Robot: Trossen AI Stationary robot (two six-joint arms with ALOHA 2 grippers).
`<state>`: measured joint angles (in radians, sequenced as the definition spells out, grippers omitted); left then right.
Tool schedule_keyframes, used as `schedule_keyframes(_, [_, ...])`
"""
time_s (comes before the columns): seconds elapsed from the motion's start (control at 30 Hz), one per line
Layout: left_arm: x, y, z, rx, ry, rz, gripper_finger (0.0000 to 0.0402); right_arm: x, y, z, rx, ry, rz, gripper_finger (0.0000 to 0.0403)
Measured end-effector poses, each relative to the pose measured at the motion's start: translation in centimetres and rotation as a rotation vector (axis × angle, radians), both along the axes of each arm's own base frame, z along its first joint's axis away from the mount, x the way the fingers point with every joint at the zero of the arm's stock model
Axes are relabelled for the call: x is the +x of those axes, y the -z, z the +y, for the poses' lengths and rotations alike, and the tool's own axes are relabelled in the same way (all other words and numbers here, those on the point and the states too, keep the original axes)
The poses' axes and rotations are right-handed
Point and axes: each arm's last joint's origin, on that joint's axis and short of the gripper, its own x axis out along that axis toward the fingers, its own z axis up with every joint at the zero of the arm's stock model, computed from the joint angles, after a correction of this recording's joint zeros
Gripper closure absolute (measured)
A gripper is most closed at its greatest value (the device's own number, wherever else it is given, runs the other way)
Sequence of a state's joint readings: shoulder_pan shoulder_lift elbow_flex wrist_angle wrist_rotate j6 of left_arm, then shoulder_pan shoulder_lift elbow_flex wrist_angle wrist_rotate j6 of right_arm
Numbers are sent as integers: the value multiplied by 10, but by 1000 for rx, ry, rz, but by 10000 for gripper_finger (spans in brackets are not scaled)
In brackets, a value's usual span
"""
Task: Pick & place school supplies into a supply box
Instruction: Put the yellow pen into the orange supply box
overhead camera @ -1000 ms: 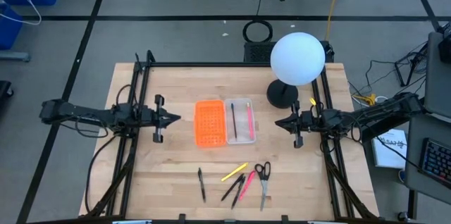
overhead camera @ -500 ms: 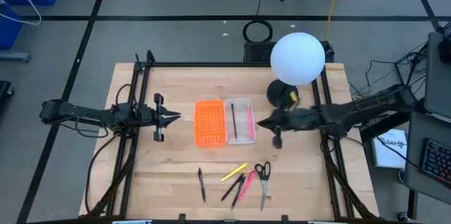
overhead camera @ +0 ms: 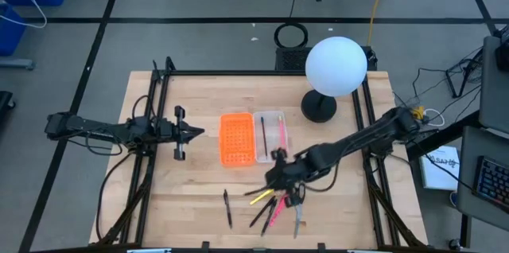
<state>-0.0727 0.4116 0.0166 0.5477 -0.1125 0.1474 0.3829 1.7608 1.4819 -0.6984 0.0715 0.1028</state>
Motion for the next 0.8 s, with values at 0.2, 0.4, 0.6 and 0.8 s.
schedule_keyframes(0.2, [0, 1, 0, 1, 2, 7, 377, 19, 24, 18, 49, -16, 18, 399])
schedule_keyframes(0.4, [0, 1, 0, -30, 8, 6, 356, 17, 48, 28, -72, -66, 85, 338])
schedule_keyframes(0.6, [0, 3, -1, -40, 24, 26, 355, 12, 66, 36, -135, -122, 108, 238])
schedule_keyframes(0.8, [1, 3, -1, -42, 28, 34, 355, 8, 75, 33, -198, -164, 115, 186])
